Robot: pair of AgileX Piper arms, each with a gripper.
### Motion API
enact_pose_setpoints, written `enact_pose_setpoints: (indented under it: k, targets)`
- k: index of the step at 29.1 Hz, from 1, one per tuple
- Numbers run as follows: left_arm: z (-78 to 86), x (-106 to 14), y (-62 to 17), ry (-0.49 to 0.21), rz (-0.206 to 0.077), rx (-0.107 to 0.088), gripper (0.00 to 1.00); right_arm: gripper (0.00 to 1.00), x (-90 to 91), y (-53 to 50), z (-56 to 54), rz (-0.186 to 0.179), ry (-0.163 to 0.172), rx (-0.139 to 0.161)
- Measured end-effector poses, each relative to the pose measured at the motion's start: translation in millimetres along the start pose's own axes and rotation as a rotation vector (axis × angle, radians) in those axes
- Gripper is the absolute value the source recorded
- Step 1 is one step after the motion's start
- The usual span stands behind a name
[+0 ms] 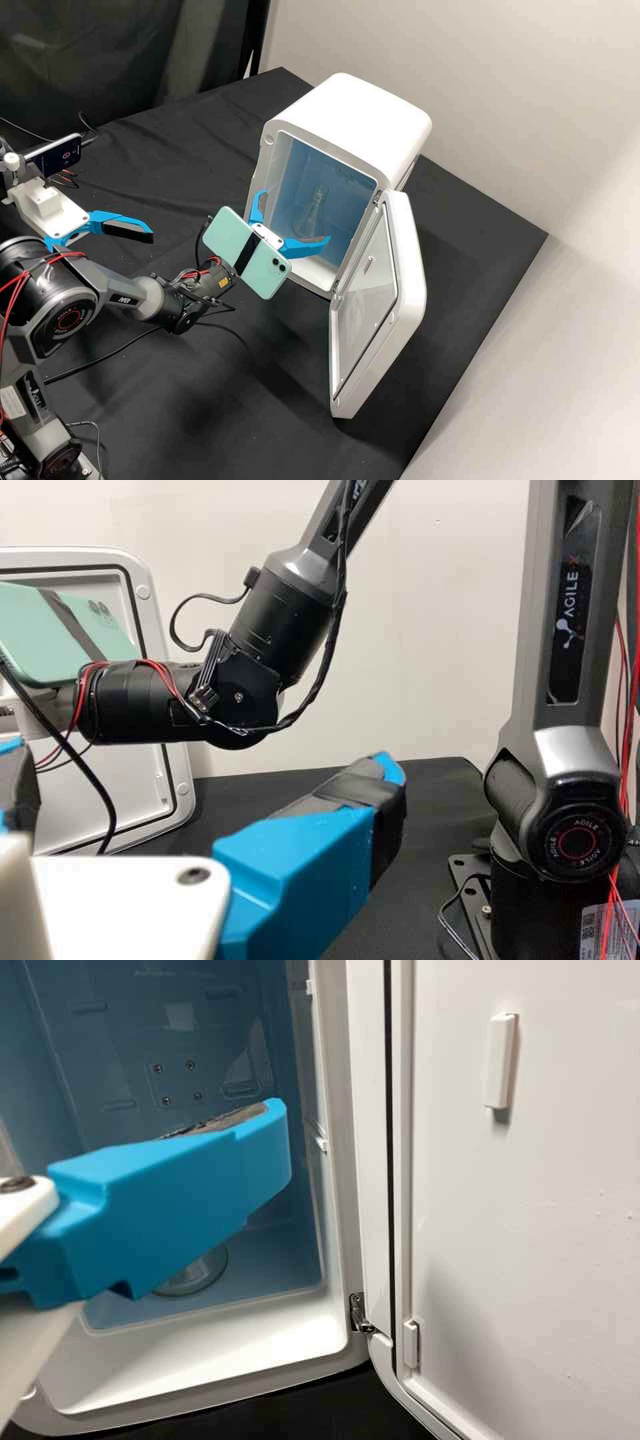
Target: Take the flask out of the incubator
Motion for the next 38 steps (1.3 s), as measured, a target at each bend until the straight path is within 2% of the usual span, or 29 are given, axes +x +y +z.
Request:
enact_pose_setpoints:
  k: [19,22,25,29,31,34,38]
  targets:
    - [-0.2,0.3,-1.1,0.001,-0.004,0.000,1.00,1.00,0.0,0.0,0.0,0.000,0.000,0.000]
    - [-2.5,-1.9,-3.6,0.004,-0.015,0.005,1.00,1.00,0.0,0.0,0.0,0.000,0.000,0.000]
    - [-13.4,-4.4,-8.8,0.031,-0.037,0.014,1.00,1.00,0.0,0.0,0.0,0.000,0.000,0.000]
    - [-37.3,-9.4,-12.9,0.112,-0.059,0.012,1.00,1.00,0.0,0.0,0.0,0.000,0.000,0.000]
    - [-48.8,-12.7,-12.8,0.152,-0.060,0.009,1.00,1.00,0.0,0.0,0.0,0.000,0.000,0.000]
    - [-63.9,-20.8,-11.1,0.196,-0.058,-0.010,1.00,1.00,0.0,0.0,0.0,0.000,0.000,0.000]
    - [-72.2,-35.3,-5.4,0.223,-0.043,-0.042,1.00,1.00,0.0,0.0,0.0,0.000,0.000,0.000]
